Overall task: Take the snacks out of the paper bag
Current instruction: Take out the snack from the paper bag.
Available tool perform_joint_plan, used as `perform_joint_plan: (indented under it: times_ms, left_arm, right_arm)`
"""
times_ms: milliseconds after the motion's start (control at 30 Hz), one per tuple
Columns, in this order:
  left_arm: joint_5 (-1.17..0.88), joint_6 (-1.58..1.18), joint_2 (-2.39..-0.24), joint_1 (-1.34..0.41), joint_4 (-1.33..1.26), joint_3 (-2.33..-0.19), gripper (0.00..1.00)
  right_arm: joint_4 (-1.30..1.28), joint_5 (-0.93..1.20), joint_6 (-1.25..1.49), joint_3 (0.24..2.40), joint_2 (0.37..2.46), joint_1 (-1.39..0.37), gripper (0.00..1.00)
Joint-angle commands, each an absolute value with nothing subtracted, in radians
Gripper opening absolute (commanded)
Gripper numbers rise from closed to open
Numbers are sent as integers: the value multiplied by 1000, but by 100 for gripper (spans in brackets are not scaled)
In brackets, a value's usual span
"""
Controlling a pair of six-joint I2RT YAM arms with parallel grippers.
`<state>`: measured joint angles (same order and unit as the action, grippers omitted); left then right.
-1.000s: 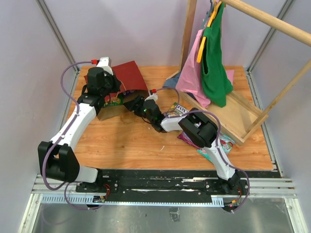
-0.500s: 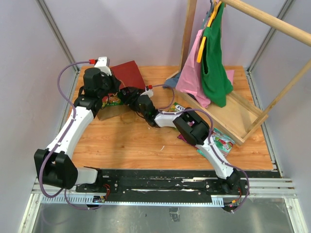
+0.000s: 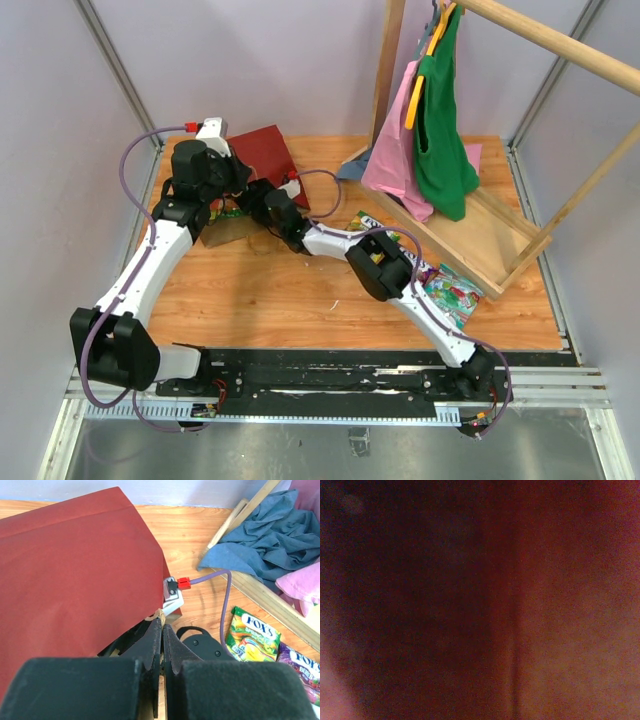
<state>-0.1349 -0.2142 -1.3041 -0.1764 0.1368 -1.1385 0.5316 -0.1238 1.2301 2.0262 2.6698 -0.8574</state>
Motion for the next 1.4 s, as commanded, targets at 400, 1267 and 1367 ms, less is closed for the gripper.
perform_joint_plan:
  times_ms: [400, 1267, 1367]
  left_arm:
    - [-169, -212, -1317, -178, 105, -1144, 3]
    - [-151, -199, -1337, -178, 112, -1151, 2]
    - [-135, -195, -1332, -179, 112, -1149, 2]
  right_arm:
    - [385, -142, 1216, 2326, 2843, -891, 44]
    - [583, -114, 1055, 1886, 2511, -893, 1]
    - [582, -126, 986, 1801, 2443, -893, 1]
